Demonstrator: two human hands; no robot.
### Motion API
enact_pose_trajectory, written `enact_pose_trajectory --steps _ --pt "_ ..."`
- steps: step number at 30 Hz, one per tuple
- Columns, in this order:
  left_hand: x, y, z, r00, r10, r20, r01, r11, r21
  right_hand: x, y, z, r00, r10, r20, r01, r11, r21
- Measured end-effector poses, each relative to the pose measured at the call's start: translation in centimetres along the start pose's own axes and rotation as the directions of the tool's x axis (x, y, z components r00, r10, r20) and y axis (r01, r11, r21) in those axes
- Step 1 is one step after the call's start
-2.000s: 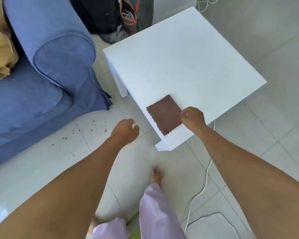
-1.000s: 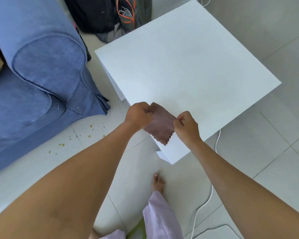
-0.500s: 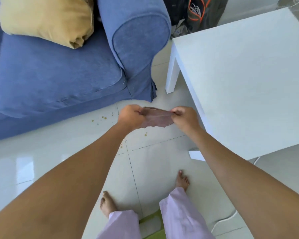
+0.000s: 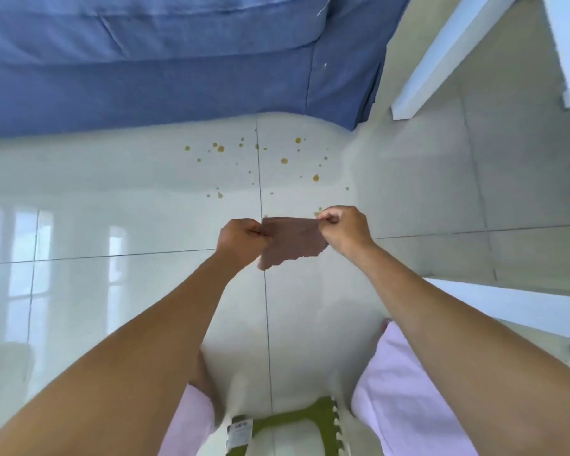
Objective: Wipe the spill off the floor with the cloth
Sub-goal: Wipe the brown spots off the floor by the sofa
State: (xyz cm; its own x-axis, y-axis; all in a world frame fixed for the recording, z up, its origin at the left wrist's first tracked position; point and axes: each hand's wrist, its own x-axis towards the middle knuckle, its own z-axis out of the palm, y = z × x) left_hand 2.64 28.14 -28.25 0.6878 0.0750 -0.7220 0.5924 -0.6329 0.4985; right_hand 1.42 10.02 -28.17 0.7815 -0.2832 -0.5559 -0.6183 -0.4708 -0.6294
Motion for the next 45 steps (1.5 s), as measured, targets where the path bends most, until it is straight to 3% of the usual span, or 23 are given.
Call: enact_pose_trajectory --steps 9,13,16,18,20,23,25,27,31,36,41,43,45 --pt "8.7 -8.3 6.1 0.997 -0.077 -0.03 0.075 0.995 -0.06 7.1 8.5 8.9 0.996 0.064 0.057 -0.057 0.992 -0.11" --pt "12.3 -9.6 7.3 0.994 0.009 -0.113 -0.005 1.0 0.031 10.1 10.7 11.0 0.999 -0.002 0.033 0.008 0.986 -0.165" --pt "14.7 -10.6 7.5 0.979 0.124 -0.161 -0.107 0.988 0.107 11.6 11.5 12.5 0.991 -0.135 -0.011 0.126 0.95 -0.285" --pt "15.9 -11.5 7.2 0.937 0.261 -0.234 -0.216 0.955 0.201 11.8 12.4 13.8 0.938 -0.325 -0.122 0.233 0.85 -0.473" --pt "16.7 -12.7 6.6 0.834 0.41 -0.37 -0.305 0.9 0.31 11.7 13.1 15.3 0.833 -0.529 -0.162 0.333 0.713 -0.617" --pt "17.8 -14.9 5.3 0.686 0.507 -0.522 -0.28 0.846 0.454 11.5 14.0 17.3 0.666 -0.743 0.061 0.583 0.468 -0.664" --pt "18.4 -17.0 4.6 0.697 0.477 -0.536 -0.206 0.848 0.487 11.6 15.0 18.4 0.585 -0.769 0.259 0.687 0.3 -0.662" --pt "18.8 -19.0 4.2 0.763 0.404 -0.505 -0.122 0.857 0.5 11.6 16.4 18.6 0.602 -0.701 0.382 0.706 0.244 -0.665" --pt "20.0 -22.0 4.3 0.839 0.226 -0.495 0.03 0.889 0.457 11.9 20.2 16.8 0.696 -0.581 0.421 0.648 0.257 -0.717" --pt "20.9 -23.1 4.7 0.795 0.252 -0.552 0.03 0.892 0.452 15.0 20.2 13.3 0.872 -0.476 0.115 0.374 0.496 -0.784" --pt "21.1 -23.0 4.9 0.786 0.248 -0.567 0.047 0.889 0.455 21.3 13.1 13.8 0.958 -0.268 -0.107 0.127 0.725 -0.677" --pt "21.1 -22.8 4.9 0.789 0.247 -0.563 0.05 0.887 0.459 21.8 10.8 16.5 0.952 -0.296 -0.077 0.175 0.733 -0.657" --pt "21.0 -22.7 4.8 0.789 0.24 -0.566 0.057 0.888 0.456 20.1 10.1 20.1 0.902 -0.431 0.003 0.315 0.655 -0.687"
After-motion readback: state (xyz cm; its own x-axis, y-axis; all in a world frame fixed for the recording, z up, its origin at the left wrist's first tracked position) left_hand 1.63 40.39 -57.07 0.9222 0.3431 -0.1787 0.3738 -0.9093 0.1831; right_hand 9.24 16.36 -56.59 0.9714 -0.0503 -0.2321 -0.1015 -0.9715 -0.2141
